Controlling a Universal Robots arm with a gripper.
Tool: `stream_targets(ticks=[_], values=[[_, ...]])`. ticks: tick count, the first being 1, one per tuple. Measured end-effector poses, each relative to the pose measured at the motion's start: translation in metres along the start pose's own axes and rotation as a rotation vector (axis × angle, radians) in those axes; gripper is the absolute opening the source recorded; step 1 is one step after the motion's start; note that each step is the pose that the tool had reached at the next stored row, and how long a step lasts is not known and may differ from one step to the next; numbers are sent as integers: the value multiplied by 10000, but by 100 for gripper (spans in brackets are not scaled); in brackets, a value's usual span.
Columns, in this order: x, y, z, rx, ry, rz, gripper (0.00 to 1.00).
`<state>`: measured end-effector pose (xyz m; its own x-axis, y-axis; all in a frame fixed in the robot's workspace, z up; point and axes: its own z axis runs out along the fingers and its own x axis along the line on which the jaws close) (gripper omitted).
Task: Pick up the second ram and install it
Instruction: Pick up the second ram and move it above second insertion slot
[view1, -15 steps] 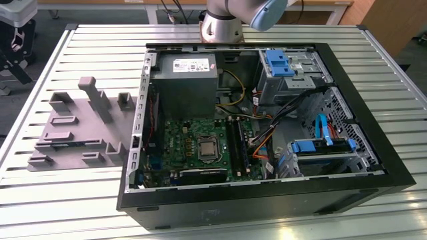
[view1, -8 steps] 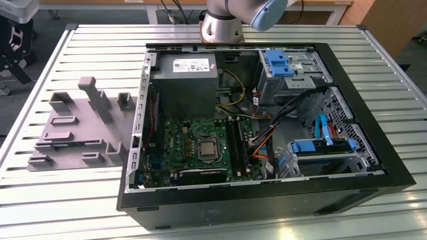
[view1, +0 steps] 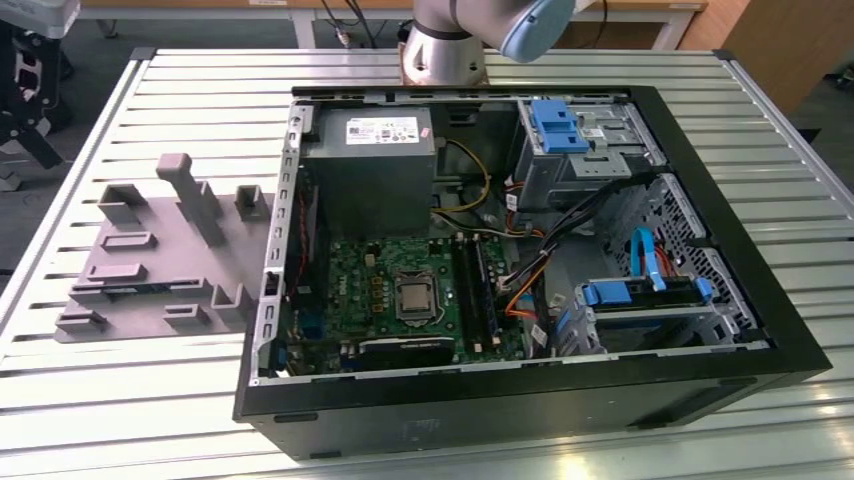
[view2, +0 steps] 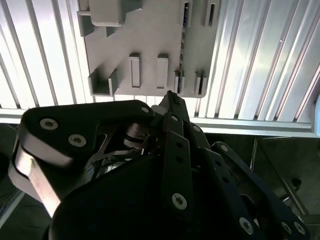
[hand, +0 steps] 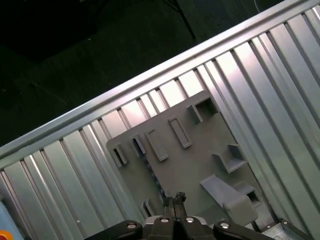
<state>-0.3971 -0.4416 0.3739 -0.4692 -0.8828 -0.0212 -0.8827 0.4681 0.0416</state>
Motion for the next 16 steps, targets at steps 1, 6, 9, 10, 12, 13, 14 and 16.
stream_targets(ticks=[1,6,9,10,12,13,14,16], values=[[0,0,2,-3,5,-161,11],[1,0,15,-22,43,-1027,11],[1,0,26,-33,65,-1559,11],[1,-1,30,-37,72,-1736,11],[1,-1,38,-45,87,-2102,11],[1,-1,41,-48,93,-2254,11],[2,-1,44,-51,98,-2367,11],[4,-1,49,-56,108,-2596,11]])
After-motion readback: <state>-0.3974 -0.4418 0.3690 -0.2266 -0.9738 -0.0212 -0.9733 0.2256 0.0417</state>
